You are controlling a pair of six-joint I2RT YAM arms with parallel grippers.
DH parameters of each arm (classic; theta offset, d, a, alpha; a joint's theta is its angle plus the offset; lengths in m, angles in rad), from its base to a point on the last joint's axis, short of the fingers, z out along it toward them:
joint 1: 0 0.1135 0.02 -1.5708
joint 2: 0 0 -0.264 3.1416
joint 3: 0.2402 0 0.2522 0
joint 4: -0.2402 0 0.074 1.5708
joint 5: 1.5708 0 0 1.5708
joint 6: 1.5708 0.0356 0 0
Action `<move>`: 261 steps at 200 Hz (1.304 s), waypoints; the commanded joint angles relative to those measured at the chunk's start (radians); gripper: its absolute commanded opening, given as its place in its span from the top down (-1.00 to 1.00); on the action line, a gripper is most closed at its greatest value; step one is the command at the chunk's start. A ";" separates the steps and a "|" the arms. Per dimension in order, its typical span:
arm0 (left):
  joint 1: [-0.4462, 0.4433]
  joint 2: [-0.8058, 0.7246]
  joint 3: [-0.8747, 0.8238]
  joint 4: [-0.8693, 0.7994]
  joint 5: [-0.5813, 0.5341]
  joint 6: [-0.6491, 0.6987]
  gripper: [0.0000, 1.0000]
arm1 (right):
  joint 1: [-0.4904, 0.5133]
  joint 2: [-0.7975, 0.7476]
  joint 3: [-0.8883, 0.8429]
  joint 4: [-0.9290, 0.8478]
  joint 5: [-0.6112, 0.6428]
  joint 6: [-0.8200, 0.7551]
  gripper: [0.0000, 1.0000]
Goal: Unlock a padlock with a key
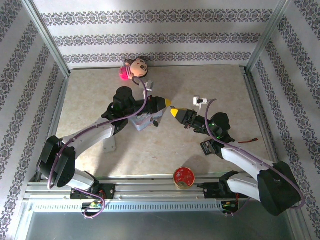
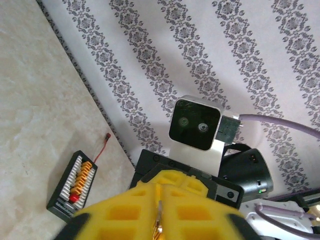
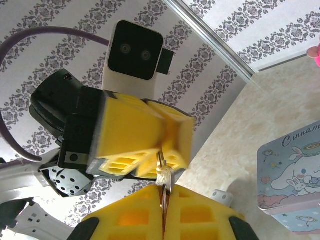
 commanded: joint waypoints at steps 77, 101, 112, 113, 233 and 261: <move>0.007 -0.198 -0.098 -0.338 -0.511 0.023 -0.48 | -0.004 -0.098 -0.007 -0.370 0.181 -0.188 1.00; -0.056 -0.204 -0.091 -0.474 -0.677 0.046 -0.46 | -0.006 -0.141 0.008 -0.581 0.306 -0.248 1.00; -0.115 -0.177 -0.072 -0.530 -0.765 0.064 -0.42 | -0.006 -0.155 0.008 -0.651 0.355 -0.267 1.00; -0.118 -0.174 -0.070 -0.536 -0.772 0.067 -0.42 | -0.007 -0.157 0.007 -0.656 0.359 -0.269 1.00; -0.338 0.353 0.203 -0.867 -1.314 -0.025 -0.35 | -0.093 -0.224 -0.094 -0.769 0.407 -0.278 1.00; -0.312 0.442 0.256 -0.908 -1.337 -0.032 -0.31 | -0.098 -0.209 -0.083 -0.761 0.394 -0.279 1.00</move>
